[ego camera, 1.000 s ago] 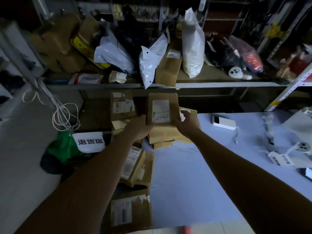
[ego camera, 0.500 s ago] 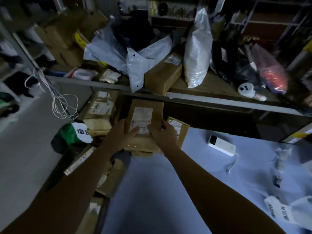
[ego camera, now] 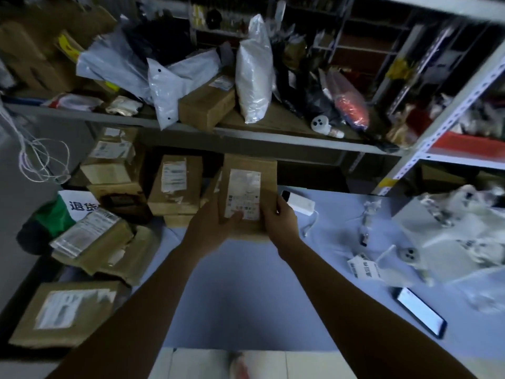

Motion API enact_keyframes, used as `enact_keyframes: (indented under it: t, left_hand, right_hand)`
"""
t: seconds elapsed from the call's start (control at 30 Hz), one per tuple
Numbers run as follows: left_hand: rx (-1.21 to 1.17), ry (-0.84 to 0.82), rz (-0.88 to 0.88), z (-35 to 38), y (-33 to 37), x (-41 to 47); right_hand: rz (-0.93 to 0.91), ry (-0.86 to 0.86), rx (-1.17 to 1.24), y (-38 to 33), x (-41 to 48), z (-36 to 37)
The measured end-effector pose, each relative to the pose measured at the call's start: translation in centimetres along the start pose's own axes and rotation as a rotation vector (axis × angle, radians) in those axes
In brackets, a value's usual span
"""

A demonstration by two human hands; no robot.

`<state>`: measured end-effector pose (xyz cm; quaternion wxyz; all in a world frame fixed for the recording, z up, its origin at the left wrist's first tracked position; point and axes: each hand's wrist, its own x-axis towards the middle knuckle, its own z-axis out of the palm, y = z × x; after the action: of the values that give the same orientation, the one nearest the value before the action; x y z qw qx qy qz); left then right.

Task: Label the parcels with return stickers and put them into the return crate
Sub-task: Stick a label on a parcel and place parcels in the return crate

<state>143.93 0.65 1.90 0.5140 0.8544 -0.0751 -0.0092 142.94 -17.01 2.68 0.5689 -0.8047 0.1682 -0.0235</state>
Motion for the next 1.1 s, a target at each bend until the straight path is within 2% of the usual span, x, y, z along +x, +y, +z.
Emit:
enact_keyframes:
  t: [0.17,0.37,0.5,0.6,0.73,0.87,0.97,1.1]
  left_hand:
    - [-0.034,-0.136,-0.108,8.5,0.2,-4.6]
    - [-0.060,-0.259,-0.216,20.0,0.4,-7.9]
    - [-0.066,-0.226,-0.317,27.7,0.9,-9.6]
    - [-0.018,-0.126,-0.295,31.6,2.0,-10.8]
    - [-0.078,-0.078,-0.364,34.7,2.7,-11.0]
    - [0.024,0.005,-0.522,35.5,3.6,-10.5]
    - [0.113,0.012,-0.555,35.7,2.6,-9.6]
    - [0.117,-0.002,-0.567,36.4,2.1,-9.2]
  right_hand:
    - [0.080,-0.035,-0.069,7.1,-2.9,-7.0]
    - [0.146,-0.081,-0.021,17.4,-3.3,-15.4]
    - [0.175,-0.150,0.016,22.4,-2.5,-20.8]
    - [0.204,-0.170,0.016,25.3,-1.6,-23.8]
    - [0.204,-0.200,-0.005,28.2,-1.2,-25.4]
    - [0.211,-0.171,-0.025,27.0,-0.7,-25.9]
    - [0.239,-0.064,-0.151,26.6,0.6,-28.3]
    - [0.203,-0.007,-0.552,28.4,1.6,-33.5]
